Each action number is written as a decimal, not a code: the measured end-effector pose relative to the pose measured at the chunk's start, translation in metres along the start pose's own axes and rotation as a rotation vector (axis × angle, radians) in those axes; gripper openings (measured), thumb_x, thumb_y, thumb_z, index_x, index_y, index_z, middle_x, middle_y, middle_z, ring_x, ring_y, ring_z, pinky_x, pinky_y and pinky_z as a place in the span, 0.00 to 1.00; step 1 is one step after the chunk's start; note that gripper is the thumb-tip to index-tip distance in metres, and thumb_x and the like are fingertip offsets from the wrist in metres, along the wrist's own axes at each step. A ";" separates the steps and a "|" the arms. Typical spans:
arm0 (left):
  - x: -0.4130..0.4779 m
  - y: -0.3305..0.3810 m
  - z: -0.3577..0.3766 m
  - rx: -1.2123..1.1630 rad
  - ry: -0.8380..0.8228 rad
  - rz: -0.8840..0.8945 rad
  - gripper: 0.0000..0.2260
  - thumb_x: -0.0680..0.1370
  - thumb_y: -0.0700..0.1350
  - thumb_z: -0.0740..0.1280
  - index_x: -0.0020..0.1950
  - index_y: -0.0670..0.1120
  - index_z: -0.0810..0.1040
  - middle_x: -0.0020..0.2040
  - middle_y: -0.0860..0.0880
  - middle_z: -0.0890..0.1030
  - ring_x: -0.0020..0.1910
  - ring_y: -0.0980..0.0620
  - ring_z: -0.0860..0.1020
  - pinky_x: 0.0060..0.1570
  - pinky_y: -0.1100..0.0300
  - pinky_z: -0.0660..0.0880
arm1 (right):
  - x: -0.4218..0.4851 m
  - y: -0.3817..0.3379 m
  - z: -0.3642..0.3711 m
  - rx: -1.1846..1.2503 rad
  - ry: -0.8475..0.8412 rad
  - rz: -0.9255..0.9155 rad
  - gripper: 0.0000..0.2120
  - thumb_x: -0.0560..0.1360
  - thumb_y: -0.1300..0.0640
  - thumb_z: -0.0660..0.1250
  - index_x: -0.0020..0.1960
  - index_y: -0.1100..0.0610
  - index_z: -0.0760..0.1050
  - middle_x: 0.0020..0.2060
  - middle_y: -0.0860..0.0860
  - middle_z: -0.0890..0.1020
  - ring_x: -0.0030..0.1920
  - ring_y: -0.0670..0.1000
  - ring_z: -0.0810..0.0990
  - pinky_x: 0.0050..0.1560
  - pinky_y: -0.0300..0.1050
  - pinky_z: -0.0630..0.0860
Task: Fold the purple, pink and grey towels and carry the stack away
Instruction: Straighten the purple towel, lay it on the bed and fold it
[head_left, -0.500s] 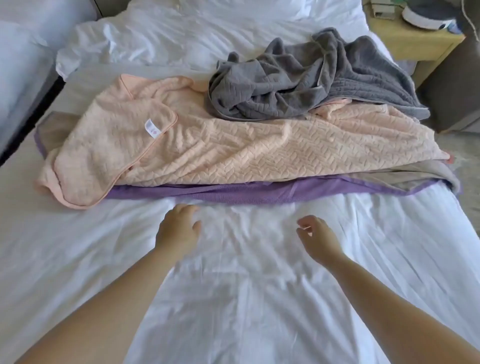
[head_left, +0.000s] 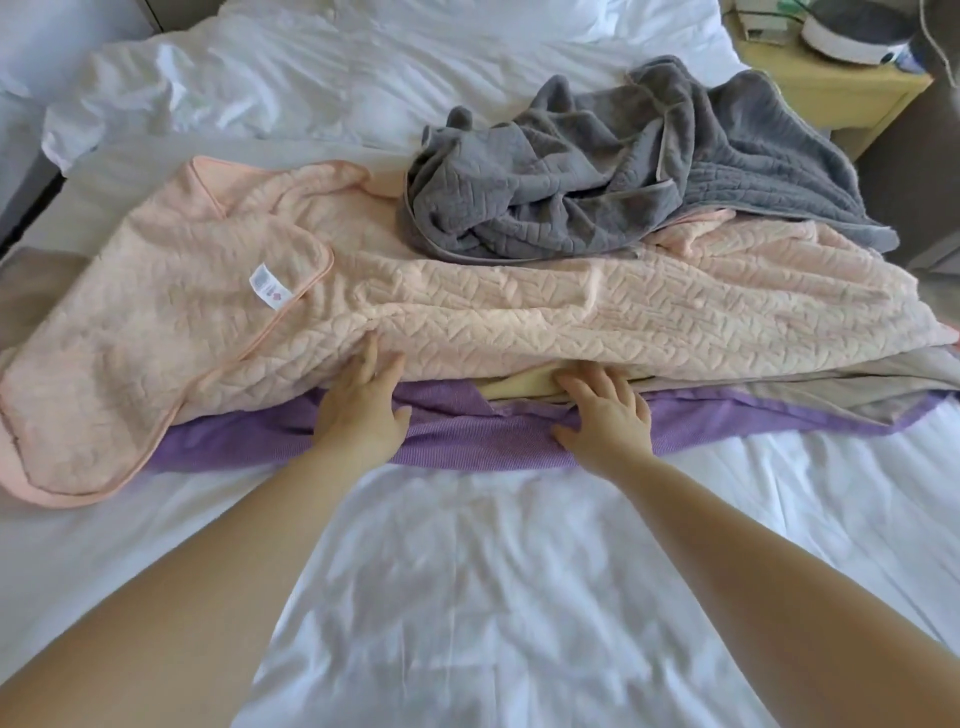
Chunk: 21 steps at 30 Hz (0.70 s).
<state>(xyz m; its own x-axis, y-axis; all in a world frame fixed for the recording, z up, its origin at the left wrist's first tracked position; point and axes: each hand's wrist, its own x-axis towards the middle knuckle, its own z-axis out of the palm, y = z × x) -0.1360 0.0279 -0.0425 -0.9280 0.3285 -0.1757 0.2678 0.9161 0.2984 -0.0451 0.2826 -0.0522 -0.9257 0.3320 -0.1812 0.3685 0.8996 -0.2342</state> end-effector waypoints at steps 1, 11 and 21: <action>0.004 -0.001 0.000 -0.010 -0.024 0.005 0.26 0.76 0.48 0.67 0.73 0.52 0.64 0.79 0.48 0.43 0.75 0.41 0.58 0.65 0.45 0.65 | 0.004 -0.001 0.001 -0.024 0.025 0.015 0.23 0.71 0.46 0.68 0.66 0.42 0.69 0.67 0.47 0.67 0.69 0.55 0.61 0.69 0.51 0.55; -0.018 0.040 -0.011 -0.132 0.117 0.342 0.23 0.72 0.49 0.72 0.67 0.51 0.75 0.71 0.51 0.69 0.68 0.46 0.66 0.66 0.47 0.64 | -0.031 -0.009 -0.052 0.615 0.185 -0.141 0.04 0.77 0.59 0.64 0.48 0.51 0.75 0.42 0.49 0.79 0.47 0.49 0.76 0.51 0.43 0.71; -0.064 0.132 -0.171 -0.546 -0.199 0.463 0.21 0.75 0.53 0.70 0.63 0.66 0.66 0.42 0.54 0.75 0.38 0.58 0.75 0.45 0.63 0.72 | -0.103 -0.041 -0.262 0.811 0.096 -0.337 0.06 0.78 0.63 0.62 0.44 0.54 0.72 0.32 0.45 0.71 0.33 0.42 0.67 0.37 0.34 0.65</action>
<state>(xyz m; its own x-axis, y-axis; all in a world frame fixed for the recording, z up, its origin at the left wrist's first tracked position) -0.0849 0.0887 0.1686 -0.6730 0.7364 -0.0693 0.4054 0.4456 0.7982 0.0130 0.2862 0.2259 -0.9857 0.1408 0.0926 -0.0123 0.4878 -0.8729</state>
